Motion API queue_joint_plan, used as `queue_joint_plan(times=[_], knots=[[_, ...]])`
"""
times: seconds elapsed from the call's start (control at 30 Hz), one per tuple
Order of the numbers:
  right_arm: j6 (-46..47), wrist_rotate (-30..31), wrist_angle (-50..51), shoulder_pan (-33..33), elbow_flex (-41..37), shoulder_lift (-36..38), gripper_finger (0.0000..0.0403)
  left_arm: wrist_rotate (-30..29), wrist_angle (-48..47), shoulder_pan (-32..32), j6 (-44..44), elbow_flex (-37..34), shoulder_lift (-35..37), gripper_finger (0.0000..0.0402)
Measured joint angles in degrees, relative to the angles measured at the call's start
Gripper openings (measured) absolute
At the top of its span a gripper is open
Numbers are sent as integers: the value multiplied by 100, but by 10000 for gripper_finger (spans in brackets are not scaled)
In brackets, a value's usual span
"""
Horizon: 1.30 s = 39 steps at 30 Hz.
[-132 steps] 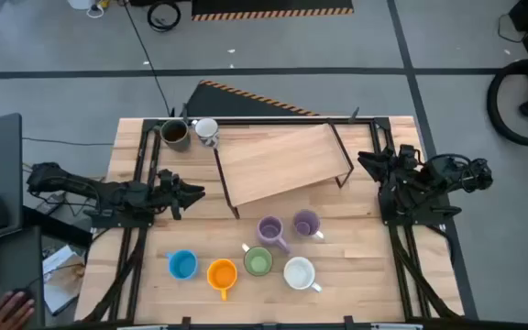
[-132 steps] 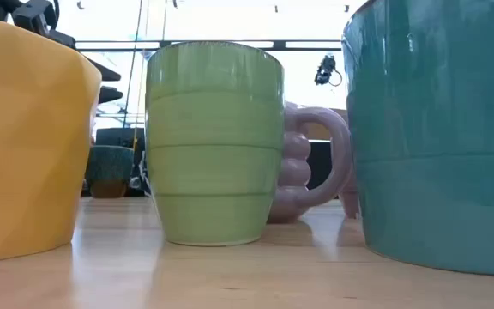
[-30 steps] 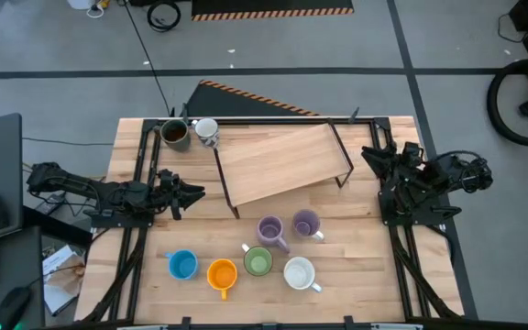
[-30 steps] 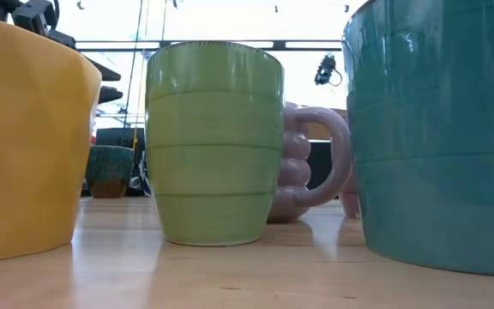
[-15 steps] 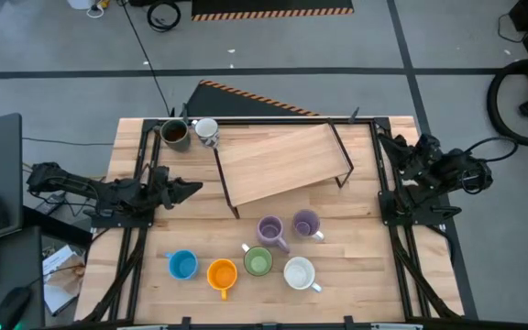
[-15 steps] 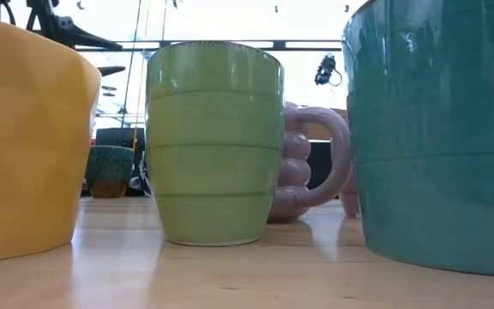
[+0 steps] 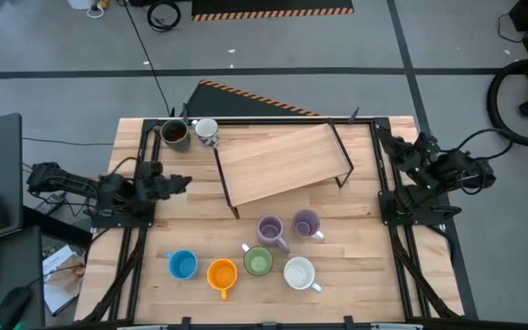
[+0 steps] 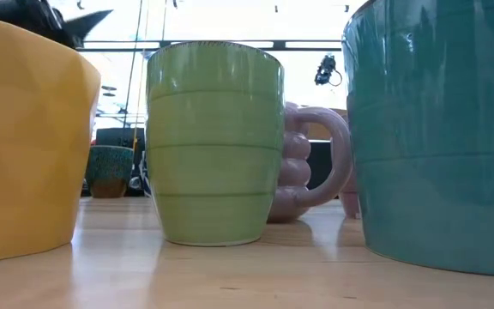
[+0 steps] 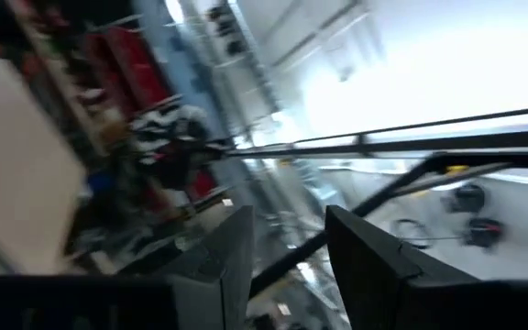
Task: Place coffee mugs
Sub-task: Put the purple and white mug on the shelf
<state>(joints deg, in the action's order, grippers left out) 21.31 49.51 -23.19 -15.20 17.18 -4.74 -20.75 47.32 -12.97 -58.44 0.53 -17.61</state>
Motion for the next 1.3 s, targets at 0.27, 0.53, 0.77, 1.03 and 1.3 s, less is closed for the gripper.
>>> queue_joint_plan(times=[0.27,0.53,0.77,1.03,1.3], knots=[[-365,129,690,0,928,-956,140,221,-1732,0,545,1036,-2,142],[66,-664,3185,2,2368,-2016,140,-1110,-4970,0,1265,2791,-161,142],[88,-1712,4272,0,3175,-3319,140,-1840,-5102,0,1161,3129,-504,142],[244,-2741,5173,0,3948,-4909,140,-1861,-5087,0,781,3139,-824,142],[803,-3016,6412,-132,4907,-6265,140,-1536,-5043,0,799,3139,-848,142]])
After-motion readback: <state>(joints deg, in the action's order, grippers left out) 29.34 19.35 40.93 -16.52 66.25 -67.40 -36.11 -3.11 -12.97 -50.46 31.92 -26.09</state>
